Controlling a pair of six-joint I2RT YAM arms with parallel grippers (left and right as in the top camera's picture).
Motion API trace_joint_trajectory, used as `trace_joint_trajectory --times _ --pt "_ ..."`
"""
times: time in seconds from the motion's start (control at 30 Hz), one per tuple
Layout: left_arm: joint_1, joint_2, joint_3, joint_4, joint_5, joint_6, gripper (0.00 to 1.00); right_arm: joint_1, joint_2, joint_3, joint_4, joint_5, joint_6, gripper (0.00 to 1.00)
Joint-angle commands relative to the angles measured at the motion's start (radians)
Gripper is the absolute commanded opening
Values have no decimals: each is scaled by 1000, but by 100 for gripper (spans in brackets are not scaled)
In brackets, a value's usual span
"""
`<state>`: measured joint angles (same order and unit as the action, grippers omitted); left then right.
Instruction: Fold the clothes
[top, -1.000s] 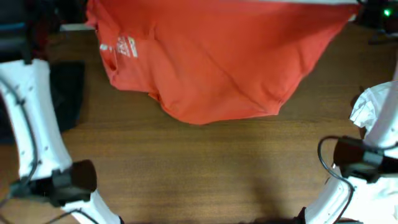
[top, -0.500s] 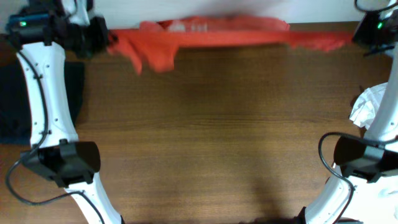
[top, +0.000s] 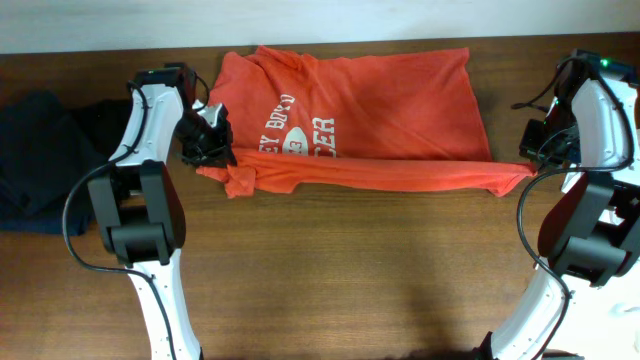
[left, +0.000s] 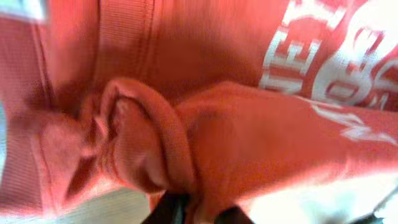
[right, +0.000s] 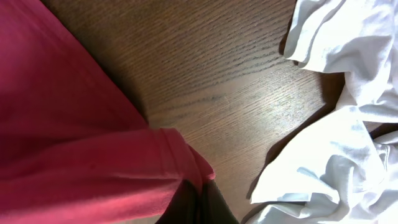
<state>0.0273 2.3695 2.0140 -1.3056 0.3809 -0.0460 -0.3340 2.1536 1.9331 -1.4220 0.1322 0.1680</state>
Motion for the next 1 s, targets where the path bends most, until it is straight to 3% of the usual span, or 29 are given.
trace_joint_trajectory --times 0.0,0.17,0.37,0.53,0.57,0.63,0.67,0.77,0.87,0.97 --pt "-6 -2 -3 68 125 10 36 -6 -14 -2 9 37 -3 4" --pt "-7 -2 -3 -80 137 10 36 -7 -14 -2 10 37 -3 4" --pt "-10 -2 -3 -101 108 2 36 -7 -14 -2 12 37 -3 4" --pt "-112 -2 -4 -63 -64 -68 37 -7 -14 -2 12 37 -3 4" --pt "-133 -2 -5 -45 -84 -73 33 -7 -14 -2 12 37 -3 4" --pt "-148 -2 -5 -34 -93 -88 0 -7 -14 -2 12 37 -3 4" --pt "-147 -3 -2 -39 -94 -96 0 -7 -14 -2 12 37 -3 4" --pt "-93 -40 126 -143 -120 -95 0 -9 -16 45 -8 -3 -4 4" --pt "-11 -135 403 -290 -116 -79 0 -8 -16 240 -105 -32 -7 4" --pt "23 -181 552 -345 -116 -53 0 -9 -16 425 -201 -31 -8 4"
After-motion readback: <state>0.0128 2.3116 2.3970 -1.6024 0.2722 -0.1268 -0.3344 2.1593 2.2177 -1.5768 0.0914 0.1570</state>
